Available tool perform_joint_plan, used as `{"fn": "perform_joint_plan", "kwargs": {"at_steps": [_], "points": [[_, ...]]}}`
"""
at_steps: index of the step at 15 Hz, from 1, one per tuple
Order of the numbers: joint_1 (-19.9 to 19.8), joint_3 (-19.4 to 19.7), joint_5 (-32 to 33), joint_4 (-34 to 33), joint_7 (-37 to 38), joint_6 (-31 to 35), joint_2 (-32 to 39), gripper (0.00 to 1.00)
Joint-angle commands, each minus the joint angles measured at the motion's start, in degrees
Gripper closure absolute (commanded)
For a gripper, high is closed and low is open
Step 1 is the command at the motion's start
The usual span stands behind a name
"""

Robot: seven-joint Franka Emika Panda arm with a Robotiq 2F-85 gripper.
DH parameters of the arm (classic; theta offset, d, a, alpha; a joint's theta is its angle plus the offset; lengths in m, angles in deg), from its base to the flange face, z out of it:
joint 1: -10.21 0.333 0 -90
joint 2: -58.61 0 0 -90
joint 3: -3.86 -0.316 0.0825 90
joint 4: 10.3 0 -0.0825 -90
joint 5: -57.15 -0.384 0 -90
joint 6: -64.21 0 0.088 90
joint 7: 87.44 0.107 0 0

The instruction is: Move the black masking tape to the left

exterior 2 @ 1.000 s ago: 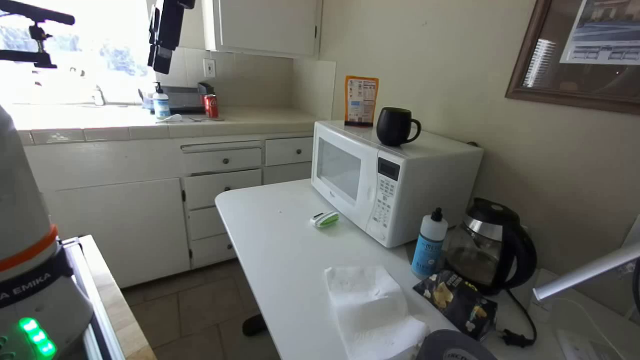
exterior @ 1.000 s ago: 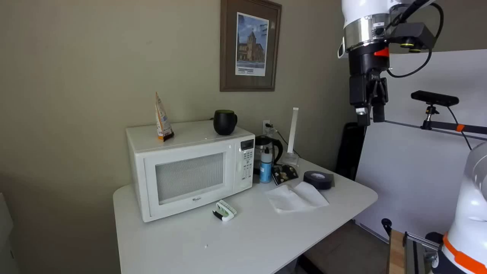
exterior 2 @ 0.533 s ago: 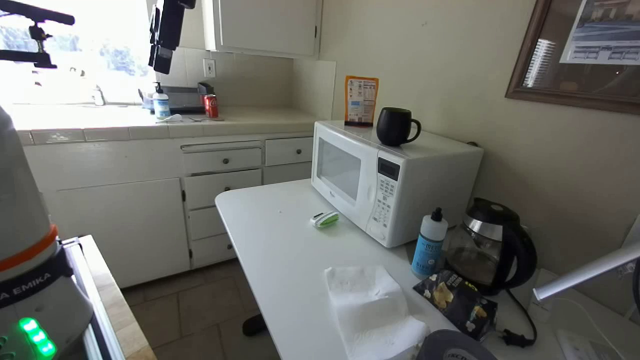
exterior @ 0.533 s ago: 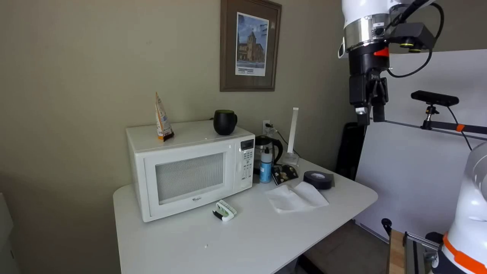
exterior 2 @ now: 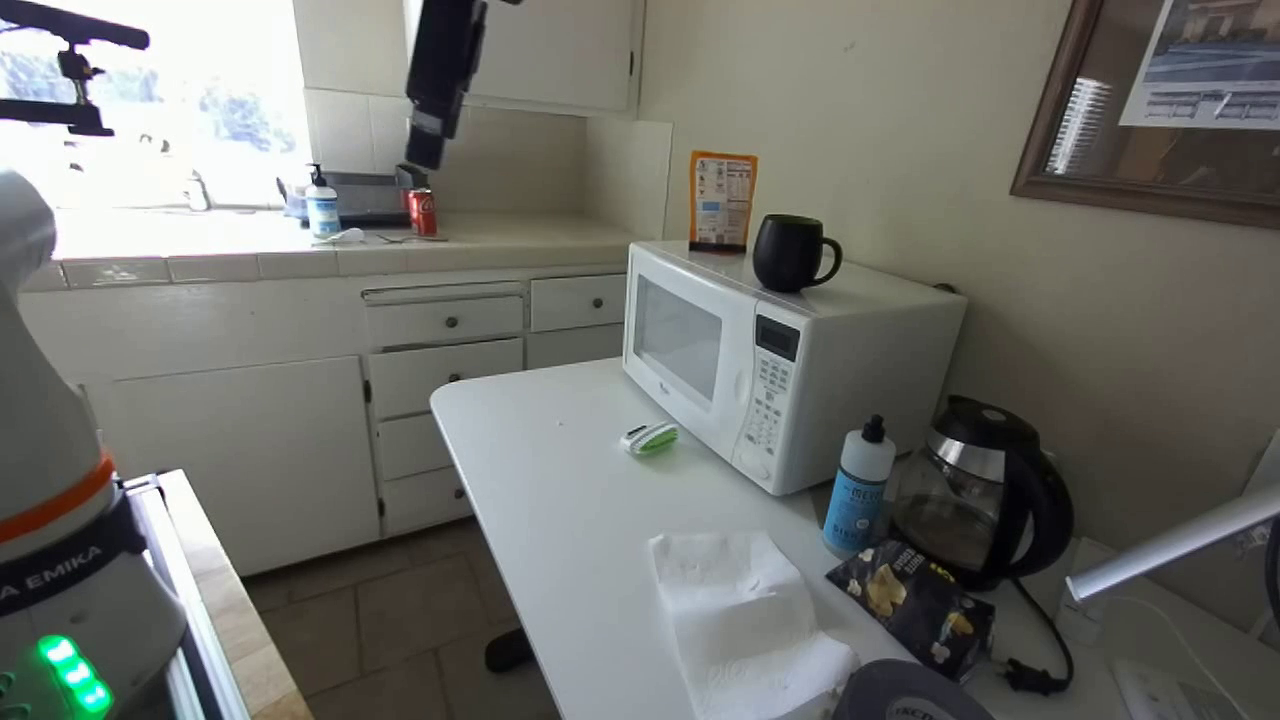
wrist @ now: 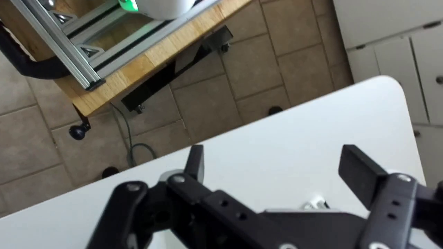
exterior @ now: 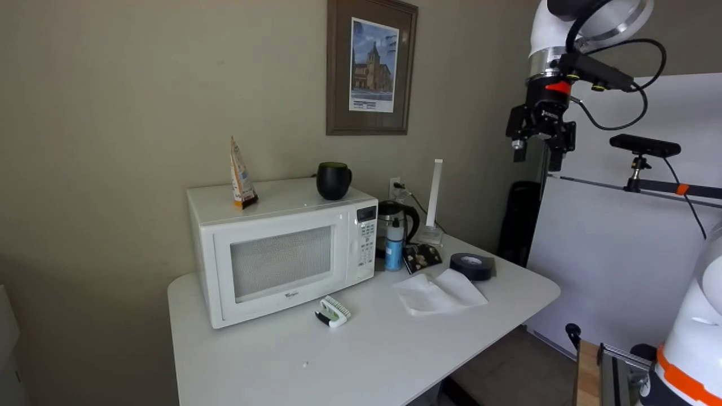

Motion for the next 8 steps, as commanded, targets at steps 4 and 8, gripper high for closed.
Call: {"fn": "perform_joint_plan", "kwargs": {"at_steps": [4,8], "points": [[-4.4,10.9,-12.0,-2.6,-4.6,25.3,17.9,0.00],[-5.3,13.2,-19.2,-3.2,-5.4,41.0,28.2,0.00]]}}
